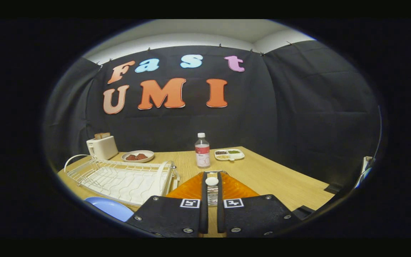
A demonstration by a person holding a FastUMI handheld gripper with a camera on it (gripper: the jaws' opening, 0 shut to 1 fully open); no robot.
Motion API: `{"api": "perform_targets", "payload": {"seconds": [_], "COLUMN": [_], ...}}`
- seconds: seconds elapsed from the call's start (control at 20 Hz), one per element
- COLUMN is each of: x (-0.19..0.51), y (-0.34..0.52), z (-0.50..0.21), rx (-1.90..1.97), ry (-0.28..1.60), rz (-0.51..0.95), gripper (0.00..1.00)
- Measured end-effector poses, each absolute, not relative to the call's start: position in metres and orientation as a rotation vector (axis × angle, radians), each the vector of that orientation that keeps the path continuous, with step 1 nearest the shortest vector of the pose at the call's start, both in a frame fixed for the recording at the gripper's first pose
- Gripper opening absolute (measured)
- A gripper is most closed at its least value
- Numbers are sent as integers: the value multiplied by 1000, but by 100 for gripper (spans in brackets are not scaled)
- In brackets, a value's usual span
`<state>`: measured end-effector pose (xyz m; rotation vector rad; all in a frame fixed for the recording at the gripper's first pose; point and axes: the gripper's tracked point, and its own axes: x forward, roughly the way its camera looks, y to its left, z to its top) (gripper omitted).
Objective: Take the plate from the dish rack, then take the spoon from the basket and place it into the plate.
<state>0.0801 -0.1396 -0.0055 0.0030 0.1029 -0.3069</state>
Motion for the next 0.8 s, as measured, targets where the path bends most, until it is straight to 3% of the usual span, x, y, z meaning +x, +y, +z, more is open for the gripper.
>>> {"api": "perform_targets", "payload": {"seconds": [0.5,0.8], "x": [24,-1], "y": [-80,-29], "z": [52,49], "rx": [-43,-30], "ry": [16,28], "rz": [-194,-89], "gripper": [10,10]}}
